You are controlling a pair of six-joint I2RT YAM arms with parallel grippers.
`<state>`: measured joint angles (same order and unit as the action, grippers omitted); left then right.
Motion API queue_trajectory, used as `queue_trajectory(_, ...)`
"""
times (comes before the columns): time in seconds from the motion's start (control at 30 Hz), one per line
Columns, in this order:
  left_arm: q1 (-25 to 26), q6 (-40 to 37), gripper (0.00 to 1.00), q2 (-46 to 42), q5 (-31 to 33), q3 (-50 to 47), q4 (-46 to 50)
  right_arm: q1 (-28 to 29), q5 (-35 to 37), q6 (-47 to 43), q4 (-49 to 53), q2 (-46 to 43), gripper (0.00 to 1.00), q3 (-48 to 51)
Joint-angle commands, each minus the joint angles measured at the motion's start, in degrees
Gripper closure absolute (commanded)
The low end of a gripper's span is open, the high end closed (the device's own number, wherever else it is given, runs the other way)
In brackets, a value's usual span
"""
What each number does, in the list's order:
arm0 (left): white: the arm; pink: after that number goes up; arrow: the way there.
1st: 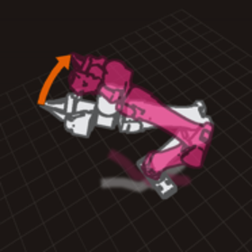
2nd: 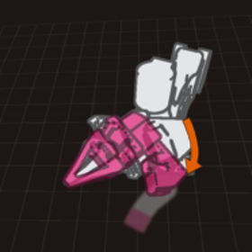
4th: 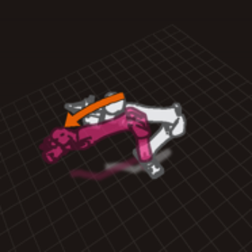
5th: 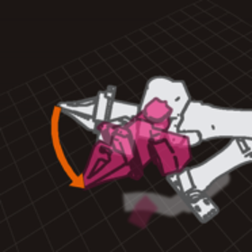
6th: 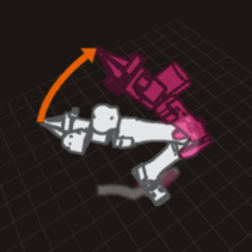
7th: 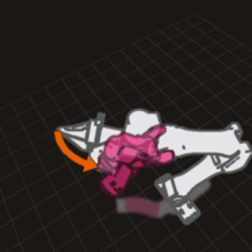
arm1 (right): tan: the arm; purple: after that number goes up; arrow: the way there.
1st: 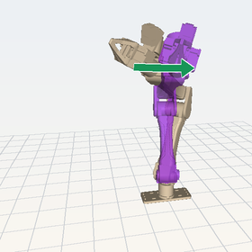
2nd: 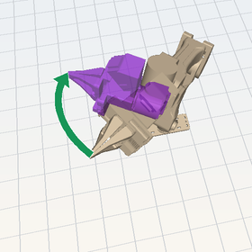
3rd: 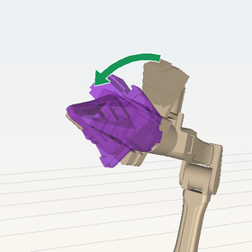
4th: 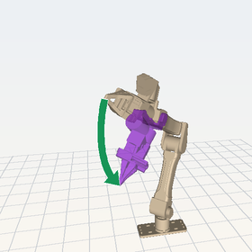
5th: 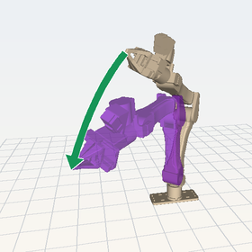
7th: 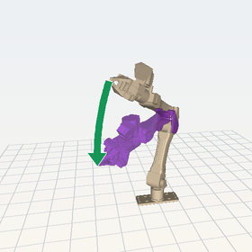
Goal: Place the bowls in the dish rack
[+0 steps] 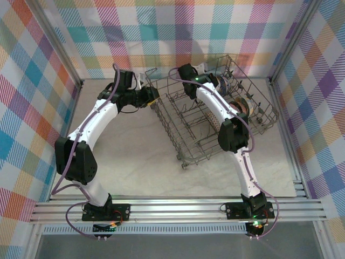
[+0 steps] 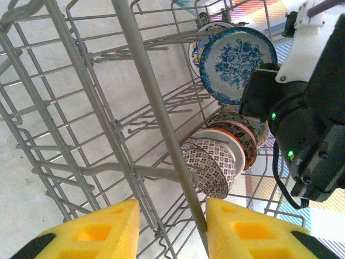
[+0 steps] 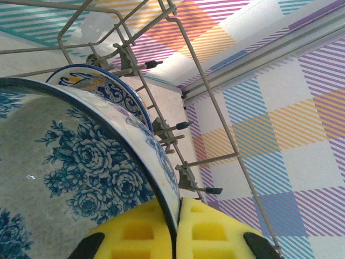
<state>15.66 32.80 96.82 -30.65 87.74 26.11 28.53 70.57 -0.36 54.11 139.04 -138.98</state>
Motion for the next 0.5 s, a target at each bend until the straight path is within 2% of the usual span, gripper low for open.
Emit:
queue_trajectory(0.0, 0.61, -0.03, 0.67, -2.12, -0.34, -2.94, 5.48, 0.21, 2.05, 2.02, 3.96, -0.52, 0.98, -0.73)
queue_trajectory(0.17, 1.04, 0.00, 0.70, -3.20, -0.41, -4.20, 5.51, 0.51, 2.10, 1.99, 4.19, -0.31, 0.97, -0.67)
queue_trajectory(0.47, 1.13, 0.14, 0.73, -4.02, -0.38, -4.54, 5.19, 1.19, 1.94, -4.39, -2.14, 1.31, 0.95, -0.84)
